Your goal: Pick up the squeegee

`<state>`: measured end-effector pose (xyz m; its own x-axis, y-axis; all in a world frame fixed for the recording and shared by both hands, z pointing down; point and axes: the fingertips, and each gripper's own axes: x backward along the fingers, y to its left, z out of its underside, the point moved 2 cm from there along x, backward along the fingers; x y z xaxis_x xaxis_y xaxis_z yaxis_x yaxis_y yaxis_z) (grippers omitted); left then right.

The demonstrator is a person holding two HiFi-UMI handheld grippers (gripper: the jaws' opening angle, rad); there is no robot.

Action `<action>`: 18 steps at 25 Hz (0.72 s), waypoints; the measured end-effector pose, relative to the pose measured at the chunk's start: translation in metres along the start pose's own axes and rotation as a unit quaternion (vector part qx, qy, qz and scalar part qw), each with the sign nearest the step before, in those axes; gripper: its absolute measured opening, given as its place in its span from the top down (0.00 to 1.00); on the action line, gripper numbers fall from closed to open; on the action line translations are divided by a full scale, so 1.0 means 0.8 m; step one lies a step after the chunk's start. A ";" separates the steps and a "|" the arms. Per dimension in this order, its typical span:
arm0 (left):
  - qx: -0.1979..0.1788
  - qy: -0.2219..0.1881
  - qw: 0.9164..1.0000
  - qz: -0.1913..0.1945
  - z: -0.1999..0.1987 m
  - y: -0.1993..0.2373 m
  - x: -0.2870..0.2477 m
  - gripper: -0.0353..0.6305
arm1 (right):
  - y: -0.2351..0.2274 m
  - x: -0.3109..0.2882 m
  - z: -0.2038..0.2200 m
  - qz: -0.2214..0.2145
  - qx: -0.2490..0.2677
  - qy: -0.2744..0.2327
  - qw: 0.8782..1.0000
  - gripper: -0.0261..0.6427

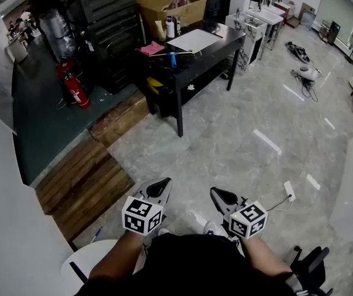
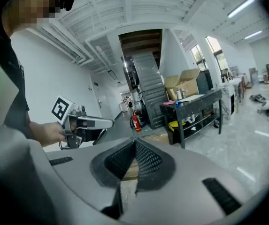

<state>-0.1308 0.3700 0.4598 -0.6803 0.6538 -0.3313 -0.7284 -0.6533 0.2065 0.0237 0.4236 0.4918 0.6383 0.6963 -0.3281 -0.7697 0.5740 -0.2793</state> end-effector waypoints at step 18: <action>0.032 0.002 0.999 0.022 0.022 0.021 0.016 0.92 | 0.045 -0.023 0.003 -0.029 0.013 0.024 0.999 0.95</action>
<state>-0.1530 0.3744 0.4751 -0.7110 0.6241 -0.3241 -0.7022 -0.6547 0.2799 -0.0162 0.4325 0.4902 0.6811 0.6406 -0.3547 -0.7308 0.6247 -0.2750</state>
